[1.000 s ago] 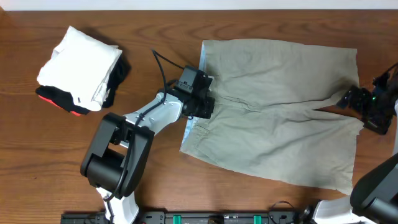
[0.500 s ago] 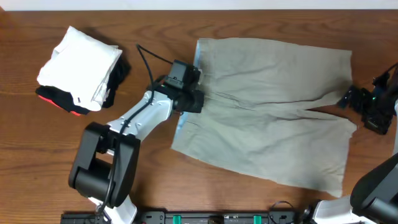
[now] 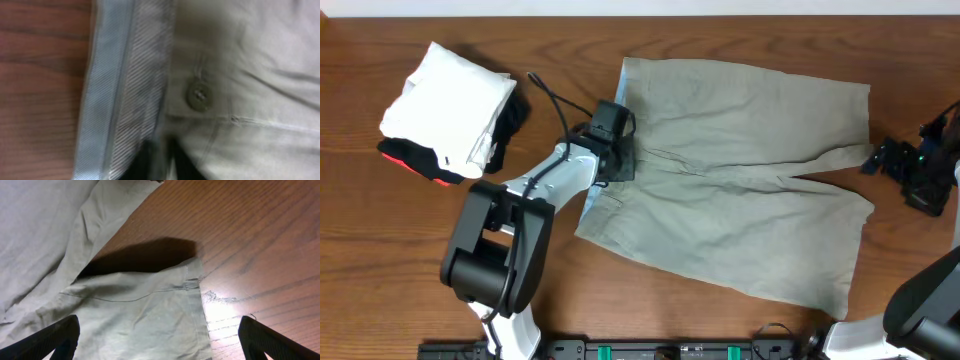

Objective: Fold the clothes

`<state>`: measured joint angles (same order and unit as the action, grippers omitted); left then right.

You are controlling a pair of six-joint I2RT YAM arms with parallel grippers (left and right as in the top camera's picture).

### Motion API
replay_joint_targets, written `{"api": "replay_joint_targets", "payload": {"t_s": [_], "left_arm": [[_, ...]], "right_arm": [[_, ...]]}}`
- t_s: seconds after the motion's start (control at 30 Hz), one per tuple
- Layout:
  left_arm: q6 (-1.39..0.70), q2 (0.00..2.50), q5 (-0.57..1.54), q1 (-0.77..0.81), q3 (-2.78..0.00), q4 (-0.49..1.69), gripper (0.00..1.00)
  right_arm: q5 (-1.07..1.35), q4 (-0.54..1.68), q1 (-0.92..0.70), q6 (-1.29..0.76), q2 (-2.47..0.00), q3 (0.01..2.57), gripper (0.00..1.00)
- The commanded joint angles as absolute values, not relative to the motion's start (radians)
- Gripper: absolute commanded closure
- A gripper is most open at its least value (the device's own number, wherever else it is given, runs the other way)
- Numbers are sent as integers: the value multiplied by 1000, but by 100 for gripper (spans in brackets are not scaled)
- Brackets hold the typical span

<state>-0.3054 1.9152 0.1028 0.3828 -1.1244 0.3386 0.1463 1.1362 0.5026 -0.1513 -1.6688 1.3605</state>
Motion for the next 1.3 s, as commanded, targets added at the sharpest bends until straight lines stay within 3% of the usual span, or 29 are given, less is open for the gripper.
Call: {"api": "replay_joint_targets", "payload": {"t_s": [0.0,0.13,0.3,0.77,0.9,1.03,1.27], "left_arm": [[-364,1930,43,368,-1116,355,52],[-365,1859,44,368,-1132,384,28],[-364,1703,44,368,-1144,411,17],[-357,1491,40,331,-1143,539,13],[-357,1492,40,305,-1143,576,2],[-357,1492,40,297,-1143,609,2],[-357,1492,40,297,-1143,609,2]], "right_arm": [[154,1137,508,-141,-1666,1376,1],[154,1137,508,-141,-1666,1376,1],[154,1137,508,-141,-1666,1376,1],[154,1137,508,-141,-1667,1376,1],[154,1137,508,-142,-1667,1376,1],[191,1127,508,-189,-1667,1376,1],[459,1080,508,-110,-1666,1376,1]]}}
